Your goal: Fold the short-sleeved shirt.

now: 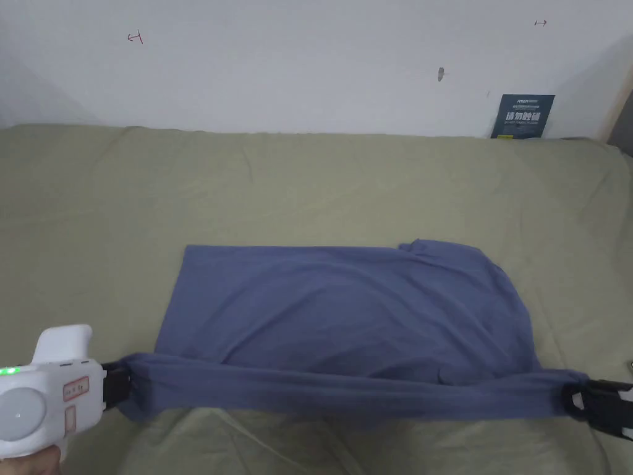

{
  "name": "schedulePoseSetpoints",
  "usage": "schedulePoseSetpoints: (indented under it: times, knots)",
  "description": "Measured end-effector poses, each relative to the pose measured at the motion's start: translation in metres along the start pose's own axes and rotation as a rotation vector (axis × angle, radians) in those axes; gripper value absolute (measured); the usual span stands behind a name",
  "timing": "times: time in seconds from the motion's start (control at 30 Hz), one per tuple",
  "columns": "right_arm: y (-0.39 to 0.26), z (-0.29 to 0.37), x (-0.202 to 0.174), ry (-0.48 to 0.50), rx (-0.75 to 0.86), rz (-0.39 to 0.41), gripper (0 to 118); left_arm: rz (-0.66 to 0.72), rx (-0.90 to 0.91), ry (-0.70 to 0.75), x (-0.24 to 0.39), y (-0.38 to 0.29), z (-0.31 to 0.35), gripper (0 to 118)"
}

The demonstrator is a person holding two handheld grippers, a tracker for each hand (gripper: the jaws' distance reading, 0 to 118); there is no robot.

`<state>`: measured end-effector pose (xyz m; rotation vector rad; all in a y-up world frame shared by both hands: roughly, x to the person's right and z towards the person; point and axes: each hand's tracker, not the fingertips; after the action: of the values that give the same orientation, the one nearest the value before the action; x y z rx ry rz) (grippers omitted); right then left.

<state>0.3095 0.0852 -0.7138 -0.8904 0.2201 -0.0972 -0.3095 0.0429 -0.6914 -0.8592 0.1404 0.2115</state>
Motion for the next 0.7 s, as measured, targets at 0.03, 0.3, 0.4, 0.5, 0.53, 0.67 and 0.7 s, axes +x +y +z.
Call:
schedulePoseSetpoints:
  times: [0.03,0.3,0.4,0.5,0.53,0.67,0.7]
  knots:
    - [0.01,-0.004,-0.001,-0.002,-0.002,0.002,7,0.001,0.004,-0.001,0.002,0.008,-0.003,12]
    - [0.082,-0.07,0.013,-0.015,-0.044,-0.058,7,0.003,0.0,0.011,0.009,0.061,-0.057,12]
    - [0.1,-0.095,0.016,-0.027,-0.075,-0.083,7,0.014,-0.018,0.011,0.011,0.075,-0.08,12]
    - [0.11,-0.118,0.015,-0.037,-0.149,-0.098,7,0.006,-0.053,0.026,0.009,0.081,-0.11,12]
    - [0.111,-0.125,0.015,-0.047,-0.149,-0.111,7,0.009,-0.058,0.025,0.009,0.083,-0.117,12]
    - [0.11,-0.144,0.019,-0.085,-0.174,-0.205,25,0.042,-0.082,0.02,0.012,0.081,-0.126,12]
    - [0.109,-0.146,0.02,-0.094,-0.175,-0.218,51,0.055,-0.085,0.013,0.011,0.08,-0.129,17]
